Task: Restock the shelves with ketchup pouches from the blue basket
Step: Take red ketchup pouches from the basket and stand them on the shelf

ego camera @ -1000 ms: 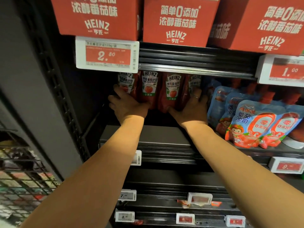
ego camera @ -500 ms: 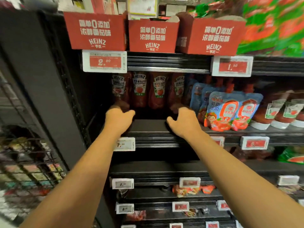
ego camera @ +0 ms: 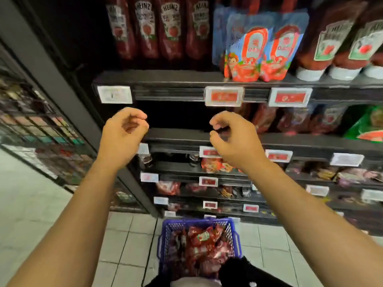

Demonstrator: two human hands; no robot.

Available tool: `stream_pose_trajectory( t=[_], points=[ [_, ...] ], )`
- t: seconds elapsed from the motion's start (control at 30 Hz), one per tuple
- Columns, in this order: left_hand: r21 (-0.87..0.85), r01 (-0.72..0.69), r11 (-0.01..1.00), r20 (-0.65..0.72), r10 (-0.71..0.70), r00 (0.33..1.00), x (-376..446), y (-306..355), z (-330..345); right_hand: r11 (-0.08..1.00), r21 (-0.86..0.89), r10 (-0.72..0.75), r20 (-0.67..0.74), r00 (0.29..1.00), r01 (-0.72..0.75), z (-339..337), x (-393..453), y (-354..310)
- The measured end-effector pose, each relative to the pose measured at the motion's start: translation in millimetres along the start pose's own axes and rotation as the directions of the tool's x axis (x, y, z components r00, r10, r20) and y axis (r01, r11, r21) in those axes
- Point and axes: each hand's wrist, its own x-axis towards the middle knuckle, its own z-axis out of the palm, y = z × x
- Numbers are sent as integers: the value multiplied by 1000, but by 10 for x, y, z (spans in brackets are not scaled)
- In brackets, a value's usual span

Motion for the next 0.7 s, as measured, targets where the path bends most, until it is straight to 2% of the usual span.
stream_pose_trajectory(
  t=[0.07,0.17,0.27,0.33,0.5,0.57,0.7],
  points=[
    [26,146,989,55,-147,988,-379,-266,177,994,-13,108,89,990,-107,56,-347,354],
    [92,396,914,143,-406,903,-940,-682,436,956,-85,291,211,933,-279,178,-840,907],
    [167,591,789,199,-614,764,-1475,-1042,678,846,-172,532,354,769,-506,309,-1353,1377],
    [220,689,690,198,-724,661,-1803,-1254,792,769,-225,629,428,649,-598,401,-1693,1625],
    [461,758,461,208,-887,413,-2527,-1680,1014,606,-327,771,466,434,-725,621,-2423,1993],
    [582,692,427,241,-903,355,-2713,-1859,1136,575,-305,782,478,400,-759,757,-2634,2104],
    [612,688,389,297,-920,256,-3036,-2320,1454,608,-378,770,496,402,-699,1178,-2965,2386]
  ],
)
